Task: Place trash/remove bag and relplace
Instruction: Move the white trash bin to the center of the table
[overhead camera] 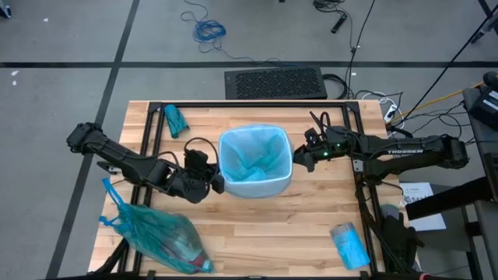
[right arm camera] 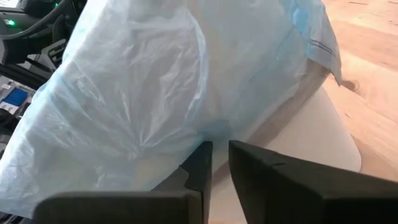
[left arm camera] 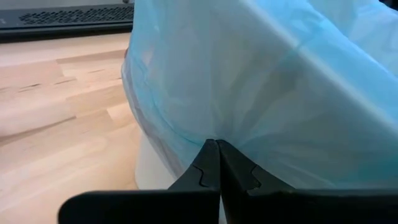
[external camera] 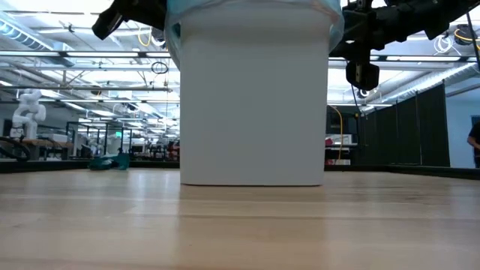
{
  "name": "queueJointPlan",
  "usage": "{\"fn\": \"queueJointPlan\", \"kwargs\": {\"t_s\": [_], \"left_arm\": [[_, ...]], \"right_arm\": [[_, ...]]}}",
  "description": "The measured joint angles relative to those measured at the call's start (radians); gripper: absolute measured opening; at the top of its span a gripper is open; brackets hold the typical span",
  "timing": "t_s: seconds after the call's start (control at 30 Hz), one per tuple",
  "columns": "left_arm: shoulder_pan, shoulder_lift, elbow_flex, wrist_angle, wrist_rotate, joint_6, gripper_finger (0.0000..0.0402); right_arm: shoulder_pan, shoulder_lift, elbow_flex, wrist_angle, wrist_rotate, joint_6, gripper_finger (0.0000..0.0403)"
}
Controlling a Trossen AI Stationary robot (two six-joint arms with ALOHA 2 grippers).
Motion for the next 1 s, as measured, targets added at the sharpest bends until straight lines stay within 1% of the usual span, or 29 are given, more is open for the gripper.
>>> {"fn": "queueJointPlan", "kwargs": {"t_s": [0.17, 0.27, 0.37, 0.43, 0.53, 0.63, 0.77, 1.0], "left_arm": [[-0.011, 0.000, 0.000, 0.001, 0.003, -0.001, 0.0000], [-0.024, -0.006, 0.000, 0.008, 0.007, -0.005, 0.0000], [-0.044, -0.021, 0.000, 0.019, 0.005, -0.005, 0.0000], [-0.058, -0.038, 0.000, 0.030, -0.016, 0.005, 0.0000], [-0.070, -0.064, 0.000, 0.072, -0.047, 0.058, 0.0000], [-0.070, -0.087, 0.001, 0.111, -0.055, 0.123, 0.0000], [-0.069, -0.094, 0.001, 0.105, -0.051, 0.134, 0.0000], [-0.069, -0.095, 0.001, 0.094, -0.002, 0.127, 0.0000]], "right_arm": [[0.000, 0.000, 0.000, 0.000, -0.001, 0.000, 0.0055], [-0.004, -0.012, 0.000, 0.005, -0.023, 0.000, 0.0057], [-0.010, -0.047, 0.000, 0.011, -0.027, 0.000, 0.0057], [-0.017, -0.076, 0.000, 0.025, -0.027, 0.000, 0.0057], [-0.031, -0.119, 0.000, 0.032, -0.027, -0.004, 0.0057], [-0.044, -0.153, 0.000, 0.031, -0.027, -0.011, 0.0057], [-0.046, -0.177, 0.000, 0.028, -0.029, -0.026, 0.0057], [-0.046, -0.180, 0.000, 0.021, -0.051, -0.031, 0.0057]]}}
